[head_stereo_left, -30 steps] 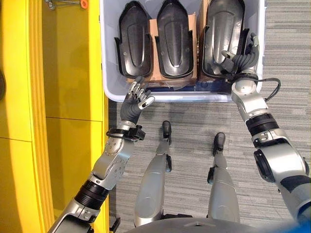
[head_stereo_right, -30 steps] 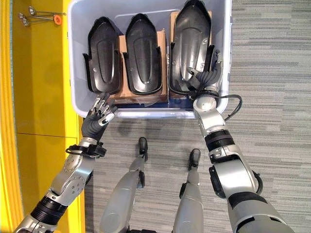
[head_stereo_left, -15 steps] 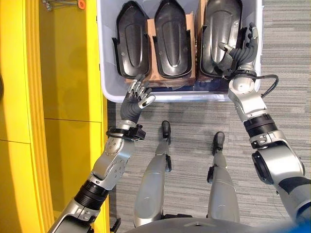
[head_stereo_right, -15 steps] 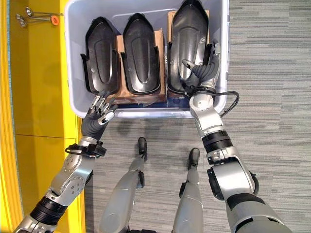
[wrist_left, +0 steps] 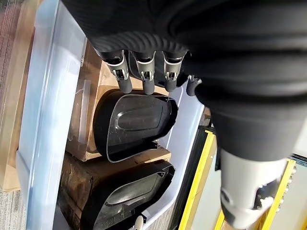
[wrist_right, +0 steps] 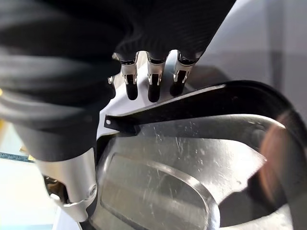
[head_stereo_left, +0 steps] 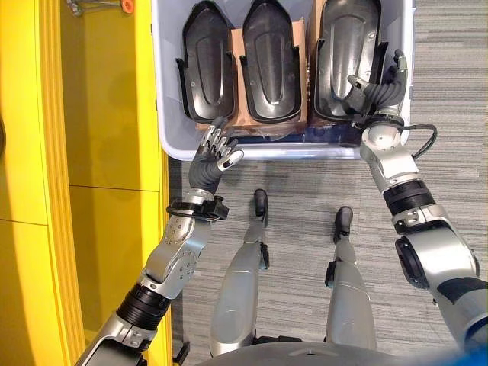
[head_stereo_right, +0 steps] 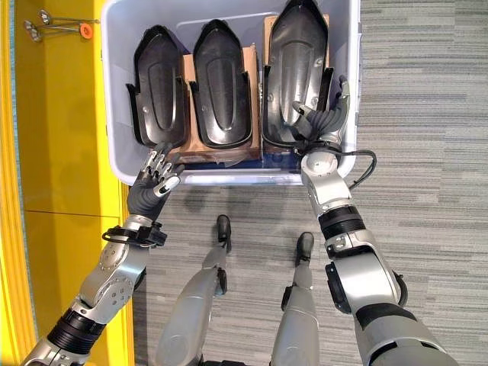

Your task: Move parts from the plastic box to the shelf.

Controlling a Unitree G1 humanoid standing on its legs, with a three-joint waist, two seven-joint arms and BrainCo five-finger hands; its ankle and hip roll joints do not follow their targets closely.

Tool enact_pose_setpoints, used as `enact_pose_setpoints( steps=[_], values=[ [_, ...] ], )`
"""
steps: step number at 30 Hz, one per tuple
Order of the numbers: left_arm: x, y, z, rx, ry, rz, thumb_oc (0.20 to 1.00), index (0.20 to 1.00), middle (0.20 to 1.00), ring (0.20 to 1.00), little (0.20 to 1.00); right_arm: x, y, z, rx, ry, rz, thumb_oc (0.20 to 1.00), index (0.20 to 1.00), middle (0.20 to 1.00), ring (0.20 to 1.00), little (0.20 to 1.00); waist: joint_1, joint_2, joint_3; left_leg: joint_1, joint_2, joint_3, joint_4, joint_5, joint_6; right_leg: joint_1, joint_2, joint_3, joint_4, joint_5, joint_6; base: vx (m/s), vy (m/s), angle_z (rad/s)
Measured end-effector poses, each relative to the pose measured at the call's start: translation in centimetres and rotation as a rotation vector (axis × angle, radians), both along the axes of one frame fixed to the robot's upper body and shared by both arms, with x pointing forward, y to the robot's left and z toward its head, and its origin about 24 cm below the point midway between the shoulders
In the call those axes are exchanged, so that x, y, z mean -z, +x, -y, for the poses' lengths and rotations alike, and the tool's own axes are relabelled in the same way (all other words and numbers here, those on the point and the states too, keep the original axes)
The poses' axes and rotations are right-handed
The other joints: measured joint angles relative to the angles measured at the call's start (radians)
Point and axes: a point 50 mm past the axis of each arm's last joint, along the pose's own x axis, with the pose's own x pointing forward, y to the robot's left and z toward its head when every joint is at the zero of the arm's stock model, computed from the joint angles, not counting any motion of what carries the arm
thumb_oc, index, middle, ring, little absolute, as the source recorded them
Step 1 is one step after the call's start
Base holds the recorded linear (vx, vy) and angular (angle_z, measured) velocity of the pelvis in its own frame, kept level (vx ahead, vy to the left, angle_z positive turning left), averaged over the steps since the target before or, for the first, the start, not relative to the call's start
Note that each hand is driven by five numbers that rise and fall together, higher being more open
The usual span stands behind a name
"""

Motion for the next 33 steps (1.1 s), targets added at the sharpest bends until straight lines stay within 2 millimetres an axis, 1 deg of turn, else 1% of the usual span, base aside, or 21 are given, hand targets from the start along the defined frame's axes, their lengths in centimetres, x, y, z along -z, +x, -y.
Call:
enact_pose_setpoints(
  steps=[4,8,12,16,19,23,27,28,29,33],
  values=[
    [0.0,0.0,0.1,0.003,0.001,-0.001,1.000,1.000,1.000,1.000,1.000,0.0,0.0,0.0,0.000,0.003,0.004,1.000,1.000,1.000,1.000,1.000,0.000,0.000,0.000,-0.001,0.000,0.000,0.000,0.000,0.000,-0.004,0.000,0.001,0.004,-0.001,0.000,0.00,0.000,0.00],
    [0.0,0.0,0.1,0.003,0.001,-0.001,1.000,1.000,1.000,1.000,1.000,0.6,0.3,0.4,0.015,0.018,-0.026,1.000,1.000,1.000,1.000,1.000,0.001,0.000,0.000,-0.005,0.000,0.000,0.001,0.000,0.000,-0.009,0.000,0.001,0.008,-0.002,0.001,0.00,0.000,0.00],
    [0.0,0.0,0.0,0.003,0.003,0.000,1.000,1.000,1.000,1.000,1.000,1.1,0.5,0.7,0.020,0.069,-0.040,1.000,1.000,1.000,1.000,1.000,0.002,0.001,0.001,-0.023,0.000,-0.003,0.017,0.000,0.001,-0.021,-0.001,0.000,0.017,-0.002,0.001,0.00,0.000,0.00],
    [0.1,0.0,-0.1,0.003,0.008,-0.006,1.000,1.000,1.000,1.000,1.000,0.5,1.4,1.1,0.043,0.108,-0.068,1.000,1.000,1.000,1.000,1.000,0.008,0.001,0.001,-0.027,-0.002,-0.004,0.029,0.001,0.001,-0.030,-0.003,0.007,0.033,-0.004,0.005,0.00,0.000,0.00],
    [0.1,0.0,-0.3,0.002,0.016,-0.006,1.000,1.000,1.000,1.000,1.000,0.1,1.6,1.3,0.052,0.126,-0.071,1.000,1.000,1.000,1.000,1.000,0.014,0.001,0.001,-0.031,-0.003,-0.003,0.030,0.001,0.001,-0.036,-0.004,0.009,0.035,-0.004,0.005,0.00,0.000,0.00],
    [0.1,0.0,-0.5,0.000,0.032,-0.006,1.000,1.000,1.000,1.000,1.000,-1.5,2.0,1.9,0.071,0.140,-0.049,1.000,1.000,1.000,1.000,1.000,0.019,0.003,0.002,-0.051,-0.004,-0.004,0.032,0.004,0.006,-0.056,-0.005,0.009,0.041,-0.003,0.006,0.00,0.000,0.00],
    [0.1,-0.1,-0.4,0.009,0.038,-0.008,1.000,1.000,1.000,1.000,1.000,-2.3,2.2,3.1,0.106,0.133,-0.061,1.000,1.000,1.000,1.000,1.000,0.029,0.008,0.006,-0.051,-0.008,-0.007,0.032,0.006,0.008,-0.058,-0.009,0.006,0.053,-0.006,0.008,0.02,-0.004,0.04],
    [0.1,-0.1,-0.3,0.010,0.038,-0.009,1.000,1.000,1.000,1.000,1.000,-2.5,2.3,3.2,0.112,0.134,-0.068,0.445,0.445,0.445,0.445,0.445,0.030,0.010,0.008,-0.051,-0.009,-0.007,0.033,0.006,0.009,-0.058,-0.010,0.006,0.054,-0.006,0.008,0.00,0.000,0.00],
    [0.2,-0.1,-0.3,0.013,0.039,-0.010,1.000,1.000,1.000,1.000,1.000,-2.7,2.5,3.3,0.115,0.117,-0.090,0.200,0.200,0.200,0.200,0.200,0.030,0.011,0.008,-0.051,-0.010,-0.007,0.034,0.007,0.009,-0.059,-0.012,0.006,0.056,-0.006,0.008,0.00,0.000,0.00],
    [0.2,-0.1,-0.1,0.019,0.040,-0.012,1.000,1.000,1.000,1.000,1.000,-3.0,2.6,3.6,0.103,0.061,-0.118,0.200,0.200,0.200,0.200,0.200,0.031,0.011,0.009,-0.051,-0.010,-0.009,0.035,0.008,0.010,-0.062,-0.012,0.006,0.063,-0.008,0.010,0.00,0.000,0.00]
  ],
)
